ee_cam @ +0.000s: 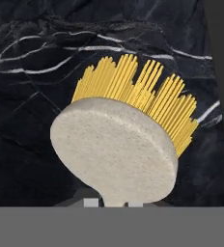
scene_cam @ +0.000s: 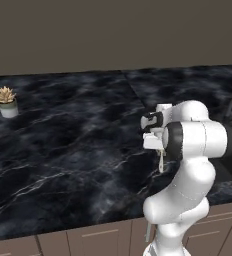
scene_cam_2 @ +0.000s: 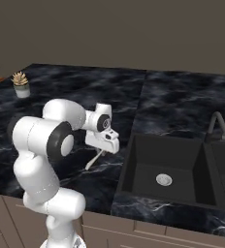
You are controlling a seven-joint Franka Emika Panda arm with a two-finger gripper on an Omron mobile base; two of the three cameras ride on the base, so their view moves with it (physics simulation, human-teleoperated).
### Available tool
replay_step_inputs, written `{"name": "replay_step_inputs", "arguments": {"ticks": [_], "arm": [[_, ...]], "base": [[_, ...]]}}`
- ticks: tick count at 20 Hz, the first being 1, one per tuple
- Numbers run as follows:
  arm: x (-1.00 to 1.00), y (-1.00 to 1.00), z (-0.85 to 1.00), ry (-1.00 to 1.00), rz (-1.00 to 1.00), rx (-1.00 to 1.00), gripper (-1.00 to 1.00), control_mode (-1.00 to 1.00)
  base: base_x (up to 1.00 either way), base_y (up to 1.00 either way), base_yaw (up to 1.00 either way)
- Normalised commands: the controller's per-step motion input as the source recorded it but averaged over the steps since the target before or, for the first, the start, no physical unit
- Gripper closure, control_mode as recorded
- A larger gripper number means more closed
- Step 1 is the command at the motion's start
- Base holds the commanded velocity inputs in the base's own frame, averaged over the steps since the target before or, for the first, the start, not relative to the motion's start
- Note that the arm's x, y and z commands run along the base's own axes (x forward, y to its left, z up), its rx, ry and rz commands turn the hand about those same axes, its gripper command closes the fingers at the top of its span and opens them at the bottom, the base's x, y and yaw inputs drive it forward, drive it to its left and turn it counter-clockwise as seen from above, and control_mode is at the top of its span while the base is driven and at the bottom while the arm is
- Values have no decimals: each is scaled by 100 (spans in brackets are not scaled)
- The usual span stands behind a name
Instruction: Grab the spray bottle from the cabinet, then place it next to the cutting board for sanitizing. Then grab the dish brush from the countertop next to the sink and place it next to the cutting board.
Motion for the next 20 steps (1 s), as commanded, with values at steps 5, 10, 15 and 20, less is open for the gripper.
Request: {"name": "replay_step_inputs", "arguments": {"ticks": [5,10,15,20], "arm": [[-56,0,100,-15,9,0,100,-100],[-62,0,97,-50,13,0,100,-100],[-63,3,79,-68,14,0,100,-100],[-42,12,71,-61,9,1,100,-100]], "base": [[0,0,0],[0,0,0],[0,0,0],[0,0,0]]}}
